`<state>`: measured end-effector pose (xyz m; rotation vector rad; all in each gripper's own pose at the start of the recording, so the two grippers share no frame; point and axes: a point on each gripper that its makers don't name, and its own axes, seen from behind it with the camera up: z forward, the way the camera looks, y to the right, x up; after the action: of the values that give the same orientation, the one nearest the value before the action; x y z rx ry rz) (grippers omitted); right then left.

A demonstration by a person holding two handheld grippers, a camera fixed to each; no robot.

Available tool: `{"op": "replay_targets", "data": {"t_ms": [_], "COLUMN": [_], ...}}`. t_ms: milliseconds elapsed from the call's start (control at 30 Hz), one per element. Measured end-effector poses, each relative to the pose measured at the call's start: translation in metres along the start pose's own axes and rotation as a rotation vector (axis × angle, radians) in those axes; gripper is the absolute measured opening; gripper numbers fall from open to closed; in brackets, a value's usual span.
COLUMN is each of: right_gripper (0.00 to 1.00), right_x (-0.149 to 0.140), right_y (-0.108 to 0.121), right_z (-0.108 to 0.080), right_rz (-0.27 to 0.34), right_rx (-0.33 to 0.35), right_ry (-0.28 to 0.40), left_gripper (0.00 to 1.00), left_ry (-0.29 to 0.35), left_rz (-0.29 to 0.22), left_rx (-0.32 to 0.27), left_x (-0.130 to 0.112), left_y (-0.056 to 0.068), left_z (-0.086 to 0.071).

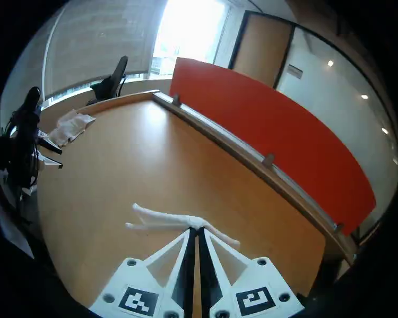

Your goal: Fold towel

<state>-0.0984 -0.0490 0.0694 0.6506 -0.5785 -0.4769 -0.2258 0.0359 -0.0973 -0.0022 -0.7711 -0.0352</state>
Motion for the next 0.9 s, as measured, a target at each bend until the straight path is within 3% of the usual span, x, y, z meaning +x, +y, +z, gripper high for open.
{"op": "replay_targets", "data": {"t_ms": [900], "right_gripper": [0.04], "right_x": [-0.05], "right_y": [0.136], "right_z": [-0.03], "right_rz": [0.069], "right_rx": [-0.156], "right_ry": [-0.101], "left_gripper": [0.92], "left_ry": [-0.017], "left_rz": [0.022], "left_rx": [0.016], "left_x": [0.002], "left_y": [0.004], "left_z": [0.0]}}
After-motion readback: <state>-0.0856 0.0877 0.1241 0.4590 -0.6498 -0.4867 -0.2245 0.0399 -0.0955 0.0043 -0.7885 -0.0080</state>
